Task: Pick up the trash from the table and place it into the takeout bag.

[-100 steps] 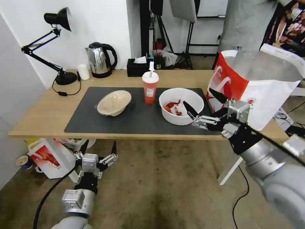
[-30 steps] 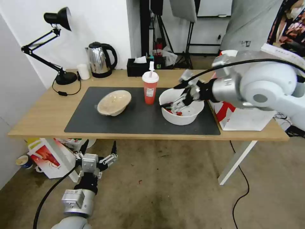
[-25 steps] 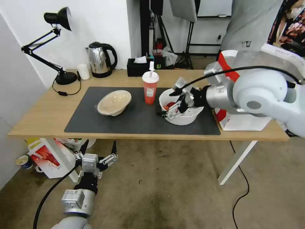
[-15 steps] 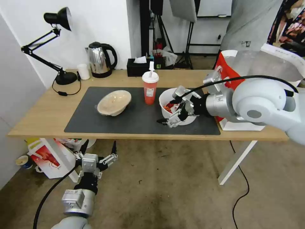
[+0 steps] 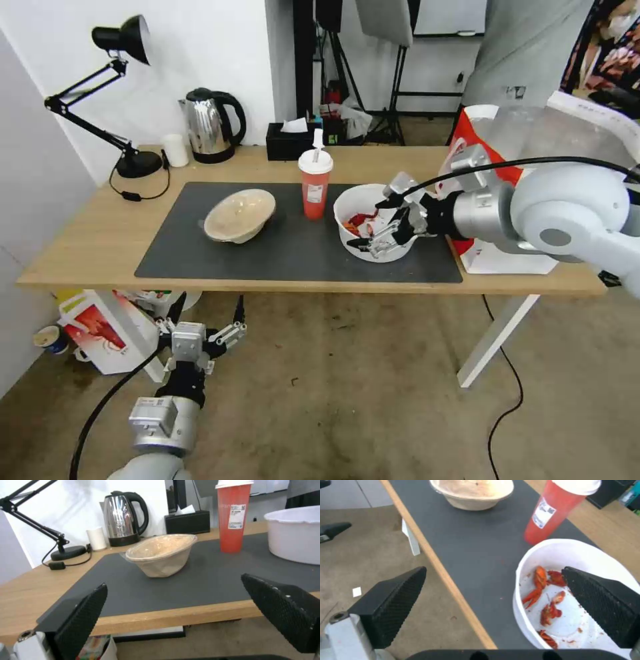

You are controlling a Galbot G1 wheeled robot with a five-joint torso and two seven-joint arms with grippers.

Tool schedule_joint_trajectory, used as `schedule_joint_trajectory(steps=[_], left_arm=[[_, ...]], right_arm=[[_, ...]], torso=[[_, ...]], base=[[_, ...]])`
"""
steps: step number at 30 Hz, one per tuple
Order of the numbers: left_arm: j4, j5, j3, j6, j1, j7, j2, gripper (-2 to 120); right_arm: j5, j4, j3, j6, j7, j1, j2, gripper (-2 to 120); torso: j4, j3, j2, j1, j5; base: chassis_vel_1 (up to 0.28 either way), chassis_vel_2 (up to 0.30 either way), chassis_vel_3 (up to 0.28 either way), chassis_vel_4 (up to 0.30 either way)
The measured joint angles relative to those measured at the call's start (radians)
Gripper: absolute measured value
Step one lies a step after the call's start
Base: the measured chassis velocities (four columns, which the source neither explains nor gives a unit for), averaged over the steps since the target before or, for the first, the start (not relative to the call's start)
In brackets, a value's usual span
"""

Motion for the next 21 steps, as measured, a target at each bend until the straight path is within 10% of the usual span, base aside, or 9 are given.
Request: schedule_joint_trajectory(steps=[21], left_arm=[[0.000, 0.000, 0.000, 0.000, 0.000, 0.000, 0.000, 100]], right_arm=[[-0.098, -0.103, 0.077, 0.001, 0.021, -0.199, 0.123, 100]], torso=[[0.0000, 0.000, 0.000, 0.000, 0.0001]], base=[[0.000, 0.000, 0.000, 0.000]])
